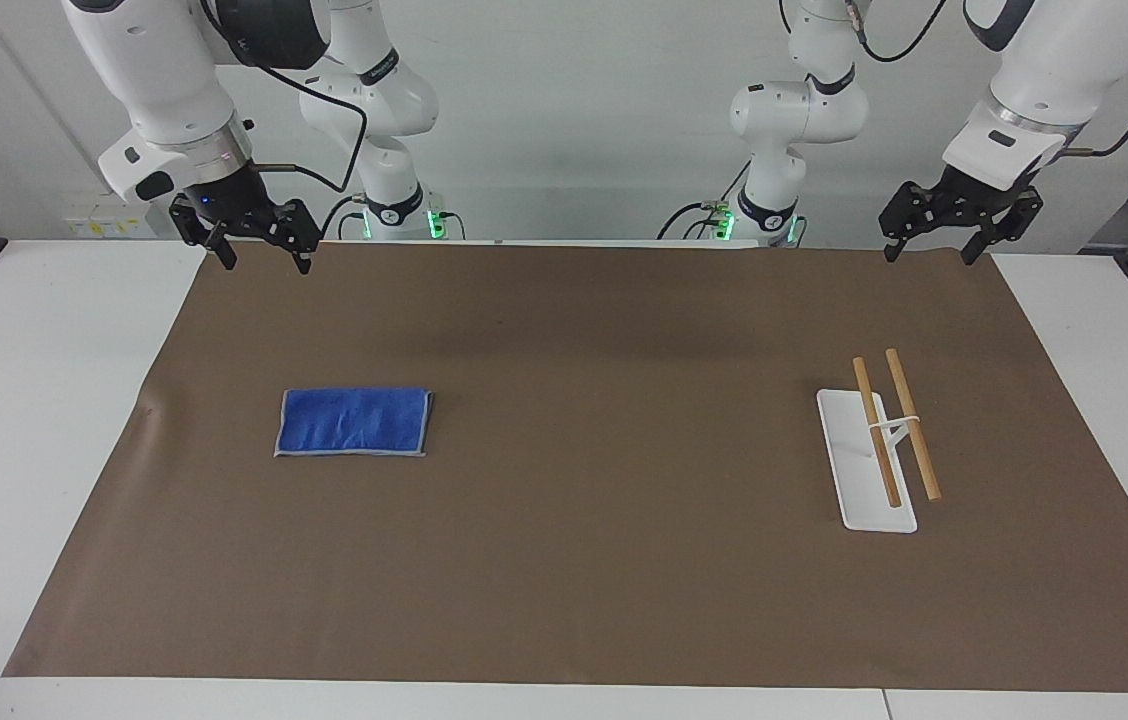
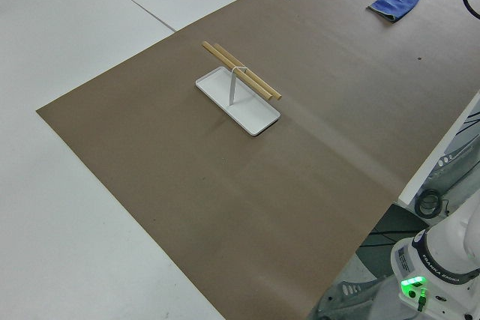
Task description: Right arm passes towel to left arm to hang
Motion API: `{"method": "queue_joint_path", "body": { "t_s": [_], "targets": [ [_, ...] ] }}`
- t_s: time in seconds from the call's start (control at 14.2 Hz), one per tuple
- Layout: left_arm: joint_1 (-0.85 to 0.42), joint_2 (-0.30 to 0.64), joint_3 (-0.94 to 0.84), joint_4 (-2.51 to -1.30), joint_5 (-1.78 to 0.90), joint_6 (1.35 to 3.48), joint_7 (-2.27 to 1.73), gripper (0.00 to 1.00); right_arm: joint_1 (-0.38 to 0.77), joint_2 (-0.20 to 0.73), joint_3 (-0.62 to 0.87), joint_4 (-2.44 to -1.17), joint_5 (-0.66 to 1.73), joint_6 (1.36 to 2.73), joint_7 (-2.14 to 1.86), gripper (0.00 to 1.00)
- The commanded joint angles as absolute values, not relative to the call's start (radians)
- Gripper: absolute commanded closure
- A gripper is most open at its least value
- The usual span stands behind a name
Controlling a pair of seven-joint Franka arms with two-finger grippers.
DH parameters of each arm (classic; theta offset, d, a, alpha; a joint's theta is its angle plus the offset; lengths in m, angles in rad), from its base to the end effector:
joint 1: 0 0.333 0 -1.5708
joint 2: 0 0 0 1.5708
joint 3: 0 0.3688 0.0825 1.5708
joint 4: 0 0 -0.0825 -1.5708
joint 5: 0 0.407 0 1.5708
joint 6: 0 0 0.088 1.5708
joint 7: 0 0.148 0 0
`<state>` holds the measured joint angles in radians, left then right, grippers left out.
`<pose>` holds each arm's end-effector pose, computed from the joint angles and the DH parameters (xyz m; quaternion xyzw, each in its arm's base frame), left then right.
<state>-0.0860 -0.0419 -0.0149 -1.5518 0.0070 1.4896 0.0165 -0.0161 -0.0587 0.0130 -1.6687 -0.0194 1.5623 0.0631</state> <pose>0.5505 -0.0548 0.6623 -0.9982 0.0584 0.0100 0.0042 0.5515 -0.0044 0.6205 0.9991 -0.0330 -0.0235 0.0108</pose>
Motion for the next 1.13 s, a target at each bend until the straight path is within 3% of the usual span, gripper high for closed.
{"method": "queue_joint_path", "body": {
  "t_s": [0.0,1.06],
  "targets": [
    [-0.083,-0.071,-0.014,-1.582,-0.005,1.486,0.006,0.0,-0.028,-0.086,0.017,-1.7,-0.021,1.569,0.043,0.0],
    [-0.083,-0.071,-0.014,-1.582,-0.003,1.485,0.006,0.0,-0.028,-0.086,0.017,-1.706,-0.02,1.583,0.044,0.0]
  ]
}}
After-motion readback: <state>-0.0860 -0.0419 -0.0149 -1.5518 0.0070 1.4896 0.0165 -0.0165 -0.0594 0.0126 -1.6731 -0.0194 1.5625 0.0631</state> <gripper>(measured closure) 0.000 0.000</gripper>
